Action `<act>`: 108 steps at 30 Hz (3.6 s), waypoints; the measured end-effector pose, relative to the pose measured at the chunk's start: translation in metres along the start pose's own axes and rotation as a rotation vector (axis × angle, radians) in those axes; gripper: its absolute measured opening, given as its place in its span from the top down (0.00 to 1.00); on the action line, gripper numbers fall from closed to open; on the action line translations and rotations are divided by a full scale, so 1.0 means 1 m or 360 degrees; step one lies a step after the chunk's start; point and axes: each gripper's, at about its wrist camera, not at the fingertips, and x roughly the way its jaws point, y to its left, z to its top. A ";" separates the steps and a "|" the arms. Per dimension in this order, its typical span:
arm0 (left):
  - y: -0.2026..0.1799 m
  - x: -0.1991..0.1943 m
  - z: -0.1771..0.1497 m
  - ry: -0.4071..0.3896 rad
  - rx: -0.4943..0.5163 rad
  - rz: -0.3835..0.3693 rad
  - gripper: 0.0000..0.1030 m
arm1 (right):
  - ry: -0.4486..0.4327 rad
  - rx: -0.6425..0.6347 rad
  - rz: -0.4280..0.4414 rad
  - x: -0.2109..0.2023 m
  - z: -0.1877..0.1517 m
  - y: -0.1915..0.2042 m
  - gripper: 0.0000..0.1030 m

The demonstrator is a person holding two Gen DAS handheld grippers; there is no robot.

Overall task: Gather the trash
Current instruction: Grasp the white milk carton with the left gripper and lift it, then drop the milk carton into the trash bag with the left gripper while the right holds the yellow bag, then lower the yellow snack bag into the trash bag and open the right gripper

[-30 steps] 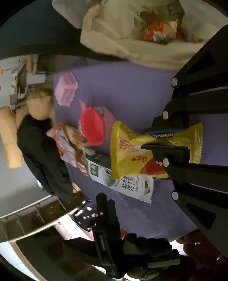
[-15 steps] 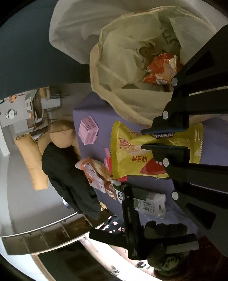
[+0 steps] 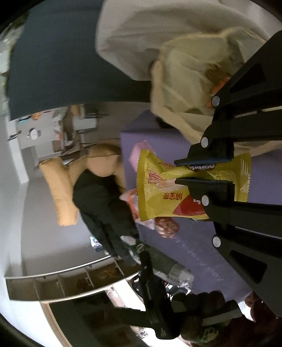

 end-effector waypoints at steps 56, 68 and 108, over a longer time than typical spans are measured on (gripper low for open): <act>-0.228 0.130 -0.072 0.0373 0.0407 -0.0688 0.47 | -0.0322 0.0223 -0.0623 -0.100 0.003 -0.154 0.88; -0.163 0.095 -0.047 0.0299 0.0421 -0.0485 0.43 | -0.0092 0.0259 -0.0282 -0.038 -0.008 -0.129 0.88; 0.069 0.028 -0.025 0.0067 -0.0045 -0.0036 0.39 | 0.0195 0.0059 -0.0311 0.032 0.004 -0.049 0.61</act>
